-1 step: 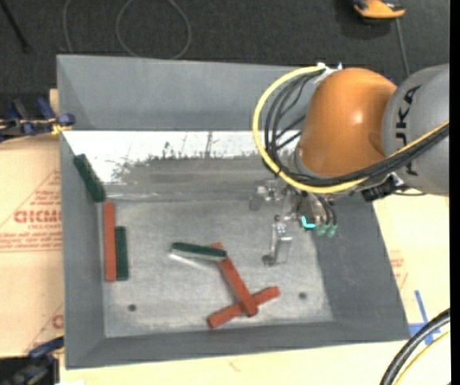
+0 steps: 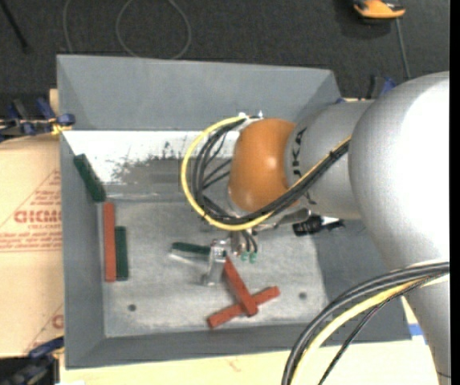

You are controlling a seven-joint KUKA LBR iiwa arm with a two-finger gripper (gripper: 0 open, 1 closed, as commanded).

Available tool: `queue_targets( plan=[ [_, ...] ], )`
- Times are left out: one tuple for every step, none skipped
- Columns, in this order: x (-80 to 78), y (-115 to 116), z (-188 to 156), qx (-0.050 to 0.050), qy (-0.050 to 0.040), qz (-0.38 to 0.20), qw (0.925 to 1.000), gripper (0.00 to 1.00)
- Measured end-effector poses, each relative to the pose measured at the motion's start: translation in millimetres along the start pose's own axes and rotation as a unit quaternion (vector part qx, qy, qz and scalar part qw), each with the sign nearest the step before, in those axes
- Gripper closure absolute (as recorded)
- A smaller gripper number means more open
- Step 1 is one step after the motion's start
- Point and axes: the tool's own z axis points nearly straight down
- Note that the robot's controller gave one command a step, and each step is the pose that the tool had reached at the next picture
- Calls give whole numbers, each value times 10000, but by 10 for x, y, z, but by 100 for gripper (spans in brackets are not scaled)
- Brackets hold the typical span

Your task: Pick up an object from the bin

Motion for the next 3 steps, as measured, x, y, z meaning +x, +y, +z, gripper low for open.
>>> queue_targets(
  plan=[
    [91, 91, -354, -7, -44, 507, 9987, 0],
    [275, 369, -338, 1, -9, 1576, 9875, 0],
    [193, 219, -35, 10, 2, 2959, 9552, 0]
  ],
)
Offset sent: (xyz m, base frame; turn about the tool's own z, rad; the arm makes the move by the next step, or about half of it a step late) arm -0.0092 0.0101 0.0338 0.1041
